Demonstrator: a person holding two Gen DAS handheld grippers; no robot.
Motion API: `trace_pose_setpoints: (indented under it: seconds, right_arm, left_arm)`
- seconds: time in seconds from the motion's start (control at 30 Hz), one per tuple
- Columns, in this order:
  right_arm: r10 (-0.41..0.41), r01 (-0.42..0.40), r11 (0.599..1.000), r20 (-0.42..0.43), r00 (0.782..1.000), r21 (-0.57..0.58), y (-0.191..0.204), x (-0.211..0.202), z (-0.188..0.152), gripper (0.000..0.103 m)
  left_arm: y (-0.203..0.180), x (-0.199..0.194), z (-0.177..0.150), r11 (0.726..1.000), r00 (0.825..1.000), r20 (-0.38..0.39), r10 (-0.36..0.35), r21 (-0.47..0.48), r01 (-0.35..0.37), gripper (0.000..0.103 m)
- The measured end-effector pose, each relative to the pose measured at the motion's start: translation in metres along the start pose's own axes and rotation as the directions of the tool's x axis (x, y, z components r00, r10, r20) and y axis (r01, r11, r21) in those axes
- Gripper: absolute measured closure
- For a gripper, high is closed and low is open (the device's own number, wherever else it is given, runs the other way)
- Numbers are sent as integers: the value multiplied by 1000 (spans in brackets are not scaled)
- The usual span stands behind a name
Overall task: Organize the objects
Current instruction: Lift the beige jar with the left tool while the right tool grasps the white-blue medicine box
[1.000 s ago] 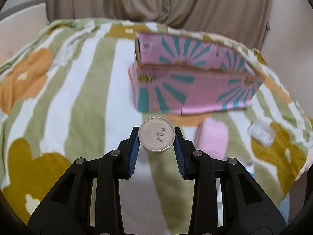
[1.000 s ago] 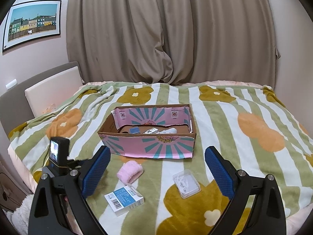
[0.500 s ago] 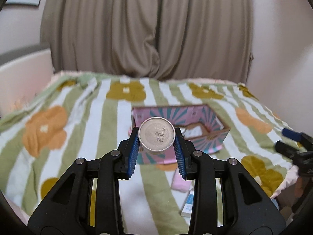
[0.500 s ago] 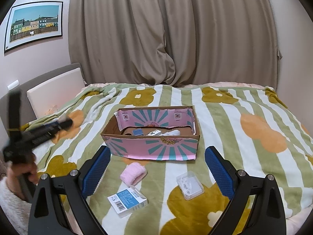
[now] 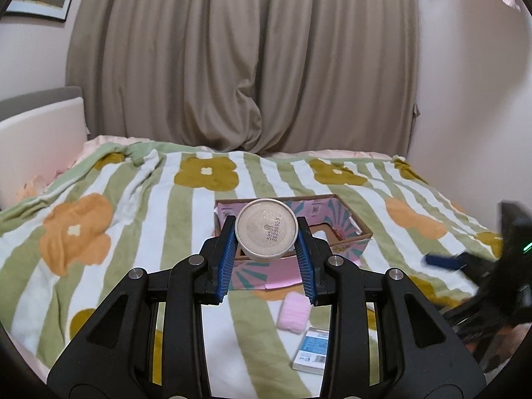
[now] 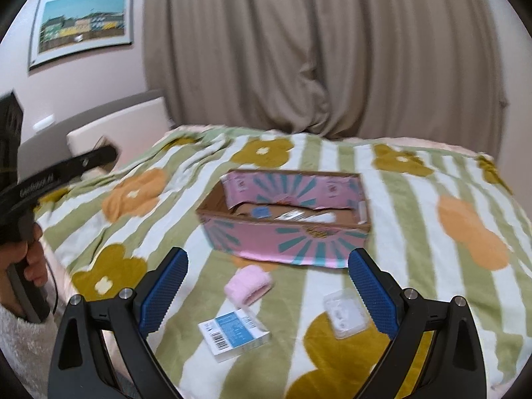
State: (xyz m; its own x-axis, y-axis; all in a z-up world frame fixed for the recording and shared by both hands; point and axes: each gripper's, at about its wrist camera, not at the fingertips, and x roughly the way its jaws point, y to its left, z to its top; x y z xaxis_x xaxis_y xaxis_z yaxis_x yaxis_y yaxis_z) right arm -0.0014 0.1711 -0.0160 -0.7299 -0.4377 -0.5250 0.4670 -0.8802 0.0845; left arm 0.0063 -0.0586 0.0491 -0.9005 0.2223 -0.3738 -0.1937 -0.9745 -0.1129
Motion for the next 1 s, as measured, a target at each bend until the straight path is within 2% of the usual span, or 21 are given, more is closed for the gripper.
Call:
trace_pose_setpoints:
  seconds: [0.07, 0.17, 0.27, 0.47, 0.73, 1.0]
  right_arm:
    - [45, -46, 999, -60, 997, -16, 3, 17, -7, 6]
    - [101, -107, 994, -141, 985, -35, 7, 47, -23, 1]
    - [113, -133, 988, -221, 969, -75, 11, 73, -42, 1]
    - [222, -264, 962, -380, 898, -62, 11, 114, -71, 1]
    - [256, -328, 942, -472, 844, -76, 17, 142, -91, 0]
    - [242, -328, 940, -500, 832, -91, 18, 162, -97, 1]
  left_arm:
    - [-1, 1, 0, 1000, 1000, -2, 4, 9, -4, 72]
    - [-2, 0, 1, 1000, 1000, -3, 6, 14, -6, 72]
    - [-4, 2, 0, 1000, 1000, -5, 17, 17, -16, 72]
    - [-1, 5, -6, 999, 999, -24, 33, 5, -33, 72]
    - [3, 4, -11, 999, 998, -38, 48, 7, -48, 72]
    - [6, 0, -12, 998, 998, -37, 60, 3, -60, 72]
